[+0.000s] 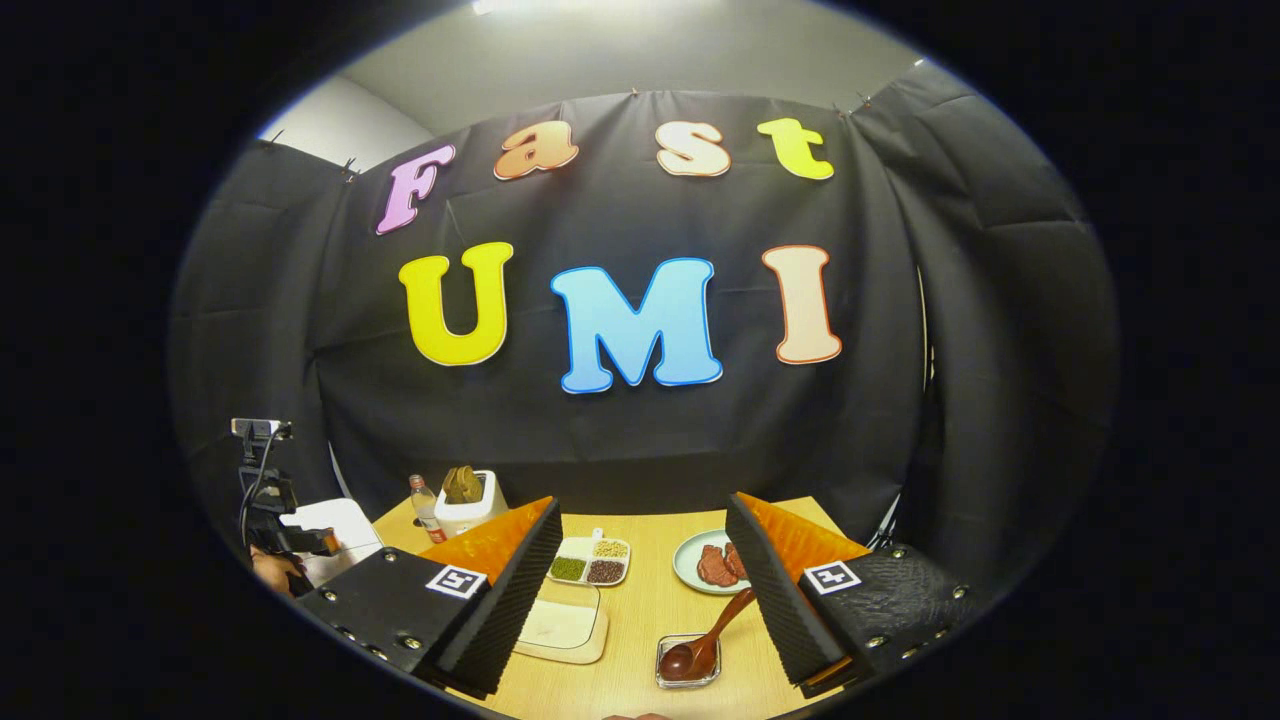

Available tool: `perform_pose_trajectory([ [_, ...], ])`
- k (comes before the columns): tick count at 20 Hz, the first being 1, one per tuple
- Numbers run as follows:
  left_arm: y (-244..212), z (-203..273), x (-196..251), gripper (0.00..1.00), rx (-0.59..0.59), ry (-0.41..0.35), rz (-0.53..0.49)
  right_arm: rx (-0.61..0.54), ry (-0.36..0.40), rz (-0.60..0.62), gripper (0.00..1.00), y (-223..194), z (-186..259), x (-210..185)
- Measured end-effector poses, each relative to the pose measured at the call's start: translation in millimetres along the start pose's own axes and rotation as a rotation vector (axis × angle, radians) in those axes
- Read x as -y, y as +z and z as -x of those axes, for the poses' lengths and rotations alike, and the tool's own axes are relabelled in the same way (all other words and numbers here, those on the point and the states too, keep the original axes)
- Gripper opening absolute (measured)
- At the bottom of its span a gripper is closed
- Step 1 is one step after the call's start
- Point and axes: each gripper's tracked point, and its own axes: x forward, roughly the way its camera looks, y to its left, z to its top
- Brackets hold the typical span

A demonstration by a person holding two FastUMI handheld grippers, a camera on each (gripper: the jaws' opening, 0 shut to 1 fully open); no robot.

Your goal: Close the left gripper, press the button to open the rice cooker; take a wooden spoon from the chopstick holder with the right hand, scoop a spoonful of rice and pour it into the rice cooker, then put the wooden spoon back into the chopstick holder.

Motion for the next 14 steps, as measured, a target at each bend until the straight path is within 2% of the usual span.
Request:
perform_pose_trajectory([
  [7, 102.6, 111.4, 66.7, 0.96, 0.302, -0.19, -0.003, 0.047, -0.024, 0.006, 0.99, 18.0, 3.9, 7.0],
  [9, 122.0, 147.2, 84.0, 0.98, 0.363, -0.249, -0.007, 0.058, -0.028, -0.002, 0.99, 23.6, 5.6, 9.3],
  [11, 146.7, 186.2, 102.0, 0.94, 0.444, -0.31, -0.016, 0.074, -0.031, -0.012, 0.99, 31.1, 7.0, 10.6],
  [14, 165.7, 236.0, 127.7, 0.98, 0.529, -0.379, -0.028, 0.098, -0.035, -0.019, 0.99, 41.5, 9.8, 8.4],
])
